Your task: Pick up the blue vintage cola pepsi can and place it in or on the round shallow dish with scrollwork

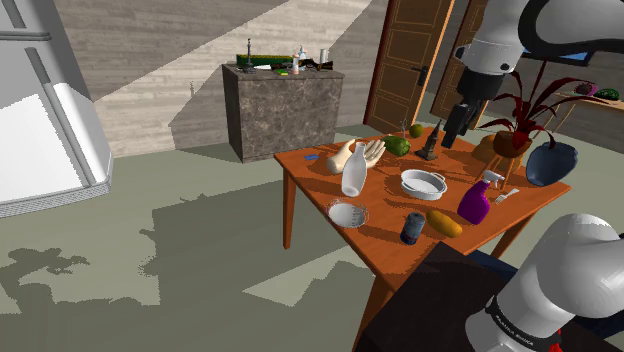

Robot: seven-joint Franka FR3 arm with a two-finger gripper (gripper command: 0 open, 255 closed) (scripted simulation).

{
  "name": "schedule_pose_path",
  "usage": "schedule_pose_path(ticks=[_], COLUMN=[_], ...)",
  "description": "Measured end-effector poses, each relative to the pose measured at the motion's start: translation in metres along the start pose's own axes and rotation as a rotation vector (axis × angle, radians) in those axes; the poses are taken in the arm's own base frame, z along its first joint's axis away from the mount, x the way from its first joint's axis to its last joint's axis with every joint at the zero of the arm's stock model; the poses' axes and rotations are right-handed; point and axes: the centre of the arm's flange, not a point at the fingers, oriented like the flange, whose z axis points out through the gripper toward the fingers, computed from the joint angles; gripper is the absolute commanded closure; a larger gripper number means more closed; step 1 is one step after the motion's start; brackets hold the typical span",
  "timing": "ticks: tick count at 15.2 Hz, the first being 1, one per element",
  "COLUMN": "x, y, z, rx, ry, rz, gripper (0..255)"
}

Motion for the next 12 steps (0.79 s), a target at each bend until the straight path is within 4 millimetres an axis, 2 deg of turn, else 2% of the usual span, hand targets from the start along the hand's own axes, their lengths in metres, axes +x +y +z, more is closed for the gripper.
schedule_pose_path(ticks=[2,12], x=[0.001,0.021], y=[0.002,0.049], z=[0.004,0.122], rx=[0.002,0.034], ry=[-0.001,-0.022], rz=[0.002,0.038], gripper=[0,0])
